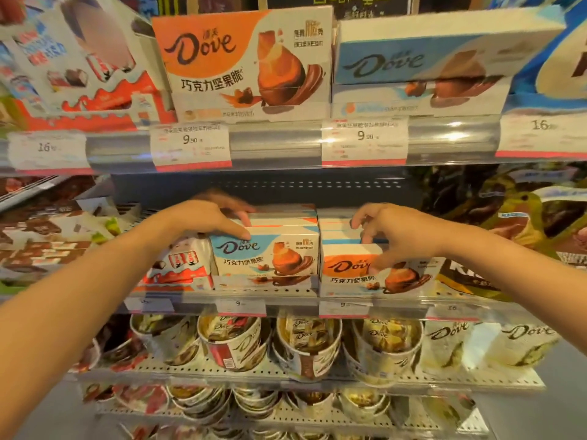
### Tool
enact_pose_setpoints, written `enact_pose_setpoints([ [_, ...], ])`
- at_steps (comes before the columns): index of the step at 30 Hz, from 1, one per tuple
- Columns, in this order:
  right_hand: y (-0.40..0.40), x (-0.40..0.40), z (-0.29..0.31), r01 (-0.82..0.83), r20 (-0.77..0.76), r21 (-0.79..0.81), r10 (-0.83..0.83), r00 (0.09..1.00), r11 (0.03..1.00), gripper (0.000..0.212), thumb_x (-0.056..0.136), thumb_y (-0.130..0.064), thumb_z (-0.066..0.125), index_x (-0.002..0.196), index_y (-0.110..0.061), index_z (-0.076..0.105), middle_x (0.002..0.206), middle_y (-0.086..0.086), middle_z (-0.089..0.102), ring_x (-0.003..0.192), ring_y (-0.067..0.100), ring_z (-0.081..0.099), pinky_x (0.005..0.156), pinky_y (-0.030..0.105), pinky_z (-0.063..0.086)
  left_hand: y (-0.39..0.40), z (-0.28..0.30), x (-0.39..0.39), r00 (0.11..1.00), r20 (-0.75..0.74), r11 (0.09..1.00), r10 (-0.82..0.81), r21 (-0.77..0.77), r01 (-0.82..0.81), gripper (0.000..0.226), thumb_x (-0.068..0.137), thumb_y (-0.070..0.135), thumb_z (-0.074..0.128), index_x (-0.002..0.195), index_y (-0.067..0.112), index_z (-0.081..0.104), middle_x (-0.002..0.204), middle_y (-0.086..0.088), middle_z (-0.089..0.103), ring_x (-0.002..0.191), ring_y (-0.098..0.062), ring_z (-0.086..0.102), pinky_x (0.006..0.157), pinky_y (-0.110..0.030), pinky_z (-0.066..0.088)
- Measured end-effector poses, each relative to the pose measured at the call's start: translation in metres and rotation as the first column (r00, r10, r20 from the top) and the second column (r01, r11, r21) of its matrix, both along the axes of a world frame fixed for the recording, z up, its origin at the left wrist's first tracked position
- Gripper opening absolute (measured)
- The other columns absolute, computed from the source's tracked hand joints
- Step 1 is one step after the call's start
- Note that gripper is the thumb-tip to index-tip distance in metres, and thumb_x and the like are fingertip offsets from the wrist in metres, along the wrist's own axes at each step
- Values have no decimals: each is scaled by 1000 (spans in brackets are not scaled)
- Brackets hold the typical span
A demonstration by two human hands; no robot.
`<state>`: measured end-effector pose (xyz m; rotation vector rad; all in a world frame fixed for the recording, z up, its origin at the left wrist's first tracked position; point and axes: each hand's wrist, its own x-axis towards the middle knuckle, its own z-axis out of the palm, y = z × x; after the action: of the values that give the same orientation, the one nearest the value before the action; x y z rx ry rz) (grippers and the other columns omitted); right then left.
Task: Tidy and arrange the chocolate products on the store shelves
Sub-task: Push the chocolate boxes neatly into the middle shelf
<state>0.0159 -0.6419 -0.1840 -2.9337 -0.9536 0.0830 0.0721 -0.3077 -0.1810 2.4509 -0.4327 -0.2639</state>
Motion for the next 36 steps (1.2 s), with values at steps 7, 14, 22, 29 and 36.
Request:
enact_pose_setpoints([
  [7, 14, -13, 40, 92, 99, 115, -104, 990, 989, 25, 84, -40, 62, 86, -16, 57, 76, -1, 56, 70, 18, 53, 65, 38, 45, 1, 1, 4, 999, 20, 996, -45, 73, 43, 18, 71, 25, 78, 86, 30, 69, 125, 20, 53, 97, -1, 60, 75, -14, 52],
  [14, 71, -23, 43, -51, 124, 232, 23, 992, 971, 35, 85, -43, 61, 117, -28, 57, 98, -9, 67, 82, 9, 59, 69, 31, 48, 2, 6, -3, 999, -1, 998, -42, 48, 42, 26, 75, 22, 75, 98, 28, 66, 117, 17, 55, 86, -3, 63, 69, -16, 51],
  [22, 134, -9, 20, -147, 293, 270, 64, 954, 952, 40, 91, -42, 53, 127, -25, 48, 113, -6, 65, 96, 14, 61, 74, 27, 43, 15, 34, -15, 974, -219, 964, -66, 236, 118, 13, 86, 20, 63, 95, 28, 58, 91, 4, 69, 81, -12, 69, 70, -26, 55],
  [29, 134, -14, 16, -206, 366, 289, 91, 926, 935, 41, 94, -39, 49, 129, -19, 46, 118, -2, 62, 103, 18, 59, 80, 33, 48, 47, 27, -13, 988, -96, 976, -119, 171, 134, 44, 75, 10, 74, 101, 39, 52, 111, 12, 60, 108, -11, 57, 98, -30, 44],
  [36, 149, 2, -20, -108, 269, 189, 54, 962, 976, 41, 92, -37, 52, 128, -19, 47, 125, 1, 54, 114, 19, 48, 84, 27, 36, 43, 16, -29, 952, -15, 952, -306, 16, 306, 68, 52, 48, 82, 110, 26, 54, 114, 12, 59, 110, -4, 55, 96, -27, 46],
])
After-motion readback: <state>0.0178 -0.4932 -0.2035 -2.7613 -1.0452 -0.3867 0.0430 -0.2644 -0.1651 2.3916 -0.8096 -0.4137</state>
